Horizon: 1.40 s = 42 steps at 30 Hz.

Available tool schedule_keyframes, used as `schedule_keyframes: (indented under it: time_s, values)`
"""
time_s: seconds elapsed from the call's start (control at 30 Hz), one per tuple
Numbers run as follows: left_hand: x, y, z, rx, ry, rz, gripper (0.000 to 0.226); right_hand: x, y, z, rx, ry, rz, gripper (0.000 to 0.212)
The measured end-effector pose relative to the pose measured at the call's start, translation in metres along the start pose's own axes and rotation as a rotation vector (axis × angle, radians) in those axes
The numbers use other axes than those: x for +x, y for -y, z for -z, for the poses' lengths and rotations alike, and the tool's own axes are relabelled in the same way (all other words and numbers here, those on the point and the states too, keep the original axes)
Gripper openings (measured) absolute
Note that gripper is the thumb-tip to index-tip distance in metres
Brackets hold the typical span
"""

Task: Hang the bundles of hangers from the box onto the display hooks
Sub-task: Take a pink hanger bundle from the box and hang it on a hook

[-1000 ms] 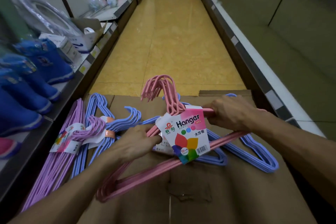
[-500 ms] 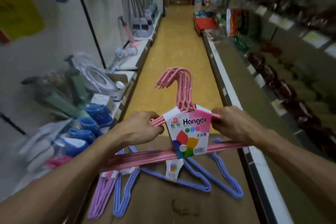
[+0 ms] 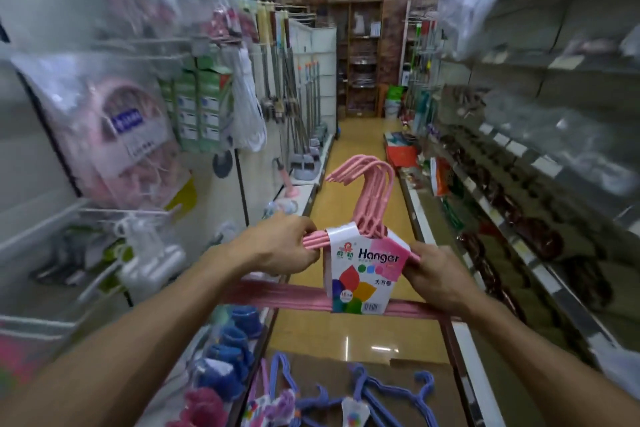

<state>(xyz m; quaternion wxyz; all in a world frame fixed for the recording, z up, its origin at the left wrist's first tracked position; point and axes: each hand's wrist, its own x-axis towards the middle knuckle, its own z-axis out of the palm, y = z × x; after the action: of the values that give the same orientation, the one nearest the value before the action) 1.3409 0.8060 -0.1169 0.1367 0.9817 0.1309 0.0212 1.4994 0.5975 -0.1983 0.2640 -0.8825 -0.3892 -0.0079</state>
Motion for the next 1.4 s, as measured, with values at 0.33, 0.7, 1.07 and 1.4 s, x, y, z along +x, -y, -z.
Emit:
schedule_keyframes:
  time_s: [0.33,0.7,1.07,1.4]
  values:
    - [-0.117,-0.049,0.119,-0.011,-0.137,0.031,0.026,-0.043,0.118,0.135,-0.108,-0.011,0.046,0.034]
    - [-0.227,-0.086,0.18,-0.024,-0.228,0.136,0.014,-0.092,0.196,0.198,-0.113,-0.03,0.189,0.029]
    - [-0.385,-0.11,0.19,0.008,-0.339,0.396,0.014,-0.165,0.282,0.196,-0.028,0.067,0.46,0.033]
    - [-0.535,-0.12,0.196,0.092,-0.5,0.691,0.024,-0.224,0.388,0.164,0.035,0.134,0.754,0.017]
